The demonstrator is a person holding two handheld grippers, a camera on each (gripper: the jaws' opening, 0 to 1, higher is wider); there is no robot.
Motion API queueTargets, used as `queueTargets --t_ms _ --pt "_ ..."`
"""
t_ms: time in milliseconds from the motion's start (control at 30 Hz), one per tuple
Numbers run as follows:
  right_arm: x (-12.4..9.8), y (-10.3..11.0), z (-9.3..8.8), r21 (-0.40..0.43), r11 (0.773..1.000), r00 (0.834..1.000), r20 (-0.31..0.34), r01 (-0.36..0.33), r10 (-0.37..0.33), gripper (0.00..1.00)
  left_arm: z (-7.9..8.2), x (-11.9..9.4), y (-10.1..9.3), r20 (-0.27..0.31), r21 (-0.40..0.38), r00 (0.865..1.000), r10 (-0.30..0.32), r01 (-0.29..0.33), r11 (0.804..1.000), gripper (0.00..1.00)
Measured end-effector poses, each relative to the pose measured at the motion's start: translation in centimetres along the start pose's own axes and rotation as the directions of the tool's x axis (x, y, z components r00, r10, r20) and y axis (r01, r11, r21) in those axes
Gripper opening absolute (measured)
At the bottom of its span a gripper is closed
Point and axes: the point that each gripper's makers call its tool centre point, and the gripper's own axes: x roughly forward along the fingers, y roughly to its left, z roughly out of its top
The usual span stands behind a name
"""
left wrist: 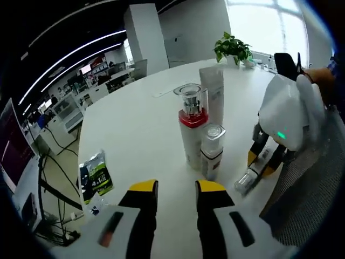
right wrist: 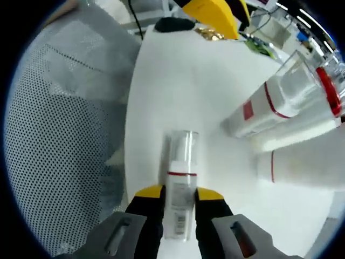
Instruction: Arrange the skincare products in the storage area until every visible bottle or jar stands upright without overlapping.
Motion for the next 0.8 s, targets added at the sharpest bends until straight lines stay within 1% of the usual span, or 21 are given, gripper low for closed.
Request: queueTargets --t_ms 67,100,167,267,333,367,433,467,567,667,767,800 --pt "0.0 0.1 0.0 -0.016 1.000 1.000 -0.019 0.001 -0.001 0.20 0.0 -0.1 0.3 0.000 0.001 1.000 0.008 -0.008 1.000 0.27" --pt "0.0 0.2 0.1 -0.045 0.999 1.000 -0.025 -0.003 0.002 0.20 0.1 -0.2 0.4 0.003 0.002 1.000 0.014 -0.014 1.000 0.27" --pt "0.0 0.2 0.1 -0.076 0.997 0.999 -0.045 -0.009 0.005 0.20 0.5 -0.5 1.0 0.023 -0.004 0.999 0.029 -0.029 1.000 0.26" --pt "0.1 0.1 0.1 -0.066 0.998 0.998 -0.067 -0.020 0.016 0.21 0.6 -0.7 1.2 0.031 -0.014 0.999 0.039 -0.038 0.999 0.27" --pt "0.1 0.1 0.1 -0.077 0.997 0.996 -0.084 -0.025 0.019 0.20 0.6 -0.8 1.4 0.033 -0.010 0.998 0.049 -0.049 0.999 0.26" --pt "0.1 0.2 0.1 -0.062 0.998 0.994 -0.105 -0.023 0.017 0.20 0.6 -0.8 1.4 0.033 -0.009 0.998 0.050 -0.050 0.999 0.26" --pt "0.1 0.3 0.1 -0.097 0.995 0.993 -0.118 -0.023 0.012 0.20 0.6 -0.8 1.5 0.035 -0.010 0.998 0.055 -0.054 0.998 0.26" --pt "0.1 0.3 0.2 -0.114 0.993 0.992 -0.124 -0.025 0.011 0.20 0.6 -0.8 1.6 0.035 -0.009 0.998 0.056 -0.056 0.998 0.26" --pt "0.1 0.4 0.2 -0.120 0.992 0.991 -0.134 -0.028 0.012 0.20 0.7 -0.8 1.6 0.037 -0.008 0.998 0.059 -0.058 0.998 0.26" --pt "0.0 0.5 0.2 -0.149 0.988 0.991 -0.133 -0.032 0.012 0.21 0.8 -0.9 1.5 0.043 -0.008 0.998 0.055 -0.055 0.998 0.26" --pt "0.0 0.4 0.2 -0.131 0.991 0.991 -0.136 -0.027 0.009 0.21 0.8 -0.9 1.5 0.046 -0.018 0.998 0.052 -0.051 0.999 0.26" --pt "0.0 0.4 0.1 -0.110 0.994 0.989 -0.145 -0.020 0.004 0.20 0.8 -0.9 1.5 0.047 -0.019 0.998 0.049 -0.048 0.999 0.25"
